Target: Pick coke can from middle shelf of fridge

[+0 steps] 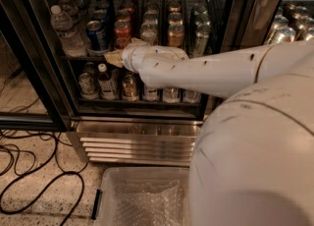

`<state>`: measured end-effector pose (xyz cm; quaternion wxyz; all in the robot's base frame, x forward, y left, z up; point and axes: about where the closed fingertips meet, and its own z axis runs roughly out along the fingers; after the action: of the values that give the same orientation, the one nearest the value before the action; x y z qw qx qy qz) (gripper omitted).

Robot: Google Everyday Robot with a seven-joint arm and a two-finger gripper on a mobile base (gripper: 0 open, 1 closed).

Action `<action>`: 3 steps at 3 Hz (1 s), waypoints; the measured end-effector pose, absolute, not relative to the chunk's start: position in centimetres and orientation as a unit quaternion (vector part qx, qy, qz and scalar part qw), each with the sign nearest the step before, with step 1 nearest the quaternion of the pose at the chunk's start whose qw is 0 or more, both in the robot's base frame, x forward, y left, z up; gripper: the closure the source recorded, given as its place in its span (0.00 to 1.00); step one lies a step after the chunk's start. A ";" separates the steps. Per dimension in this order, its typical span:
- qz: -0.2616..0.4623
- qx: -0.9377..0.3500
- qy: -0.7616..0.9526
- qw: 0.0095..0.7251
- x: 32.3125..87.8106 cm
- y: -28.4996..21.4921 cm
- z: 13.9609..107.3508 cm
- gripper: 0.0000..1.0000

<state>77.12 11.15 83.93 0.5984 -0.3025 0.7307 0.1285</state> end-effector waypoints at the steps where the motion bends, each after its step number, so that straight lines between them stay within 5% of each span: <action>1: 0.107 -0.289 0.735 0.604 78.1 9.2 84.2 0.27; 3: 0.085 -0.285 0.743 0.600 82.8 10.1 84.1 0.26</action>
Offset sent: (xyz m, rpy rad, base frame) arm 0.0234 -0.0337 0.0000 -0.0347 -0.0220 -0.1175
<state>82.82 10.08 84.14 0.6001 -0.2848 0.7426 0.0849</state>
